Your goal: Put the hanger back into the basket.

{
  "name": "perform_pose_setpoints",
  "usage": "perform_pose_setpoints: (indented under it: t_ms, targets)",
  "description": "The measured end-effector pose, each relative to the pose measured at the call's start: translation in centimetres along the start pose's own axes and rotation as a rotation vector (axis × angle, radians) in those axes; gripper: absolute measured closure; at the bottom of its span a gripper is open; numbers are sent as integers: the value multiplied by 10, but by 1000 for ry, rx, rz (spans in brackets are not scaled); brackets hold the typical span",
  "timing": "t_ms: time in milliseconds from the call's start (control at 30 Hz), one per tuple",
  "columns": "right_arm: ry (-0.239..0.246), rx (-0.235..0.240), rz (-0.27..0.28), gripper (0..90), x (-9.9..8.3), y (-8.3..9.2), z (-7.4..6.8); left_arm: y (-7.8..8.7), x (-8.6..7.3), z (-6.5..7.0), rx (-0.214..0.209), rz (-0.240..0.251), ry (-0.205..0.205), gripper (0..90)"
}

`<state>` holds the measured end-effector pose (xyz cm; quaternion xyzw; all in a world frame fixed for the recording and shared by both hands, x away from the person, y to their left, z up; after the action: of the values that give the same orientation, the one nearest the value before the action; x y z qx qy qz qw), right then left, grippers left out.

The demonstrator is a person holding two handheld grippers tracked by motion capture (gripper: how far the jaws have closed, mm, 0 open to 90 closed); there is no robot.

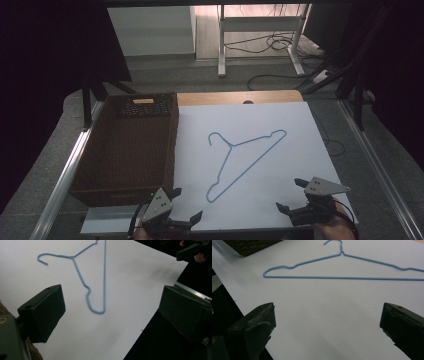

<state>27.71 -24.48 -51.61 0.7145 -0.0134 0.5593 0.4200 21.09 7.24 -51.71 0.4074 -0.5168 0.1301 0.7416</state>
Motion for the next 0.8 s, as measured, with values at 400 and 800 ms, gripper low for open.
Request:
perform_pose_setpoints:
  t_ms: [400,800]
  targets:
    - [-77,12,3,7,0,-1,4,-3,-1,3,-2,-6,-27,73]
    - [-78,-3,-62,7,-7,-8,4,-4,-2,5,-15,-9,-36,72]
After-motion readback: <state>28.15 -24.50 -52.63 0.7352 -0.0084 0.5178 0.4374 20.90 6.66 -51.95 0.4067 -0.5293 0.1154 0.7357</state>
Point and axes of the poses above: each handheld gripper's, and its own axes: y roughly backward along the jaws, x roughly out of its top, z roughly to its right, the point moved 8 cm from there along -y, roughly forward along the jaws, and after that the axes turned 3 degrees about x, right-handed, at the moved point
